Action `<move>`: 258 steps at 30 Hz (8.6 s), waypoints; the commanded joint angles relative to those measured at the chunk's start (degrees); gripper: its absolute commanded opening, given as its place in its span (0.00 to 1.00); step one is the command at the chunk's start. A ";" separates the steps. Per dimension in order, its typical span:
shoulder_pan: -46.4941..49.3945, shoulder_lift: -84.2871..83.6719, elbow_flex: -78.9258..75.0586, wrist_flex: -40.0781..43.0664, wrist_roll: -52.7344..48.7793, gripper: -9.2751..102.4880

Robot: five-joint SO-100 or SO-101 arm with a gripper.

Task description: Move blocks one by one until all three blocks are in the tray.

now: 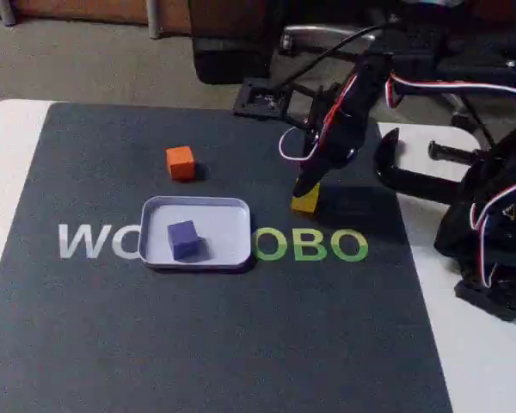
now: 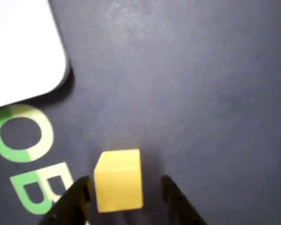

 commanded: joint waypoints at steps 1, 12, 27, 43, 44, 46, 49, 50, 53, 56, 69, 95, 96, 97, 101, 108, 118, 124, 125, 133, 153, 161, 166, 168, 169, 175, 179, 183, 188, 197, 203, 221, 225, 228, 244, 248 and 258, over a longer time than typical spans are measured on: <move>0.44 2.99 0.35 -0.70 -1.23 0.23; 0.09 3.87 4.22 -3.25 -3.69 0.24; -0.79 3.34 6.86 -5.80 -4.66 0.23; -1.93 5.45 6.94 -6.24 -2.37 0.01; -2.55 6.24 6.94 -6.42 -1.49 0.01; -4.31 7.47 6.94 -7.56 0.44 0.01; -8.26 8.44 6.24 -10.63 4.92 0.01; -9.76 8.79 5.62 -10.90 6.68 0.01; -14.06 10.28 3.78 -11.25 10.81 0.01; -17.75 10.81 3.16 -13.18 11.87 0.01; -22.50 -1.32 -0.53 -29.88 14.06 0.01; -20.83 0.26 -2.55 -27.51 11.51 0.22; -21.01 0.35 -4.66 -25.22 12.39 0.22; -21.18 0.09 -7.29 -22.32 13.45 0.22; -21.80 -3.60 -22.41 -8.26 17.84 0.22; -19.95 -18.98 -55.02 16.08 21.71 0.22; -12.83 -29.62 -64.07 16.35 21.88 0.22; -10.11 -33.05 -64.07 15.29 19.60 0.22; -9.76 -33.75 -64.07 14.68 19.34 0.22; -8.00 -40.78 -67.15 9.49 19.16 0.22; -4.75 -49.22 -73.74 11.51 -0.44 0.23; -6.24 -53.79 -77.08 11.16 -6.77 0.24; -7.29 -59.85 -85.52 11.51 -6.06 0.24; -7.12 -61.96 -88.07 11.51 -6.06 0.24; -6.86 -62.75 -89.12 11.51 -6.06 0.24; -5.36 -64.16 -91.23 11.78 -6.06 0.24; -4.75 -63.46 -91.23 12.66 -5.80 0.25; -4.39 -63.11 -91.23 13.89 -6.68 0.25; -4.22 -63.28 -91.23 14.15 -8.09 0.26; -3.60 -65.04 -91.23 14.68 -12.30 0.26; -3.25 -65.65 -91.23 14.77 -13.71 0.26; -3.78 -67.24 -91.23 15.12 -15.73 0.15; -3.87 -67.32 -91.23 15.12 -15.47 0.10; -4.13 -67.15 -91.23 15.12 -14.85 0.05; -12.13 -50.45 -91.23 27.16 -1.14 0.01; -13.62 -47.90 -91.14 32.52 -0.79 0.01; -17.49 -51.50 -91.23 33.57 -4.66 0.01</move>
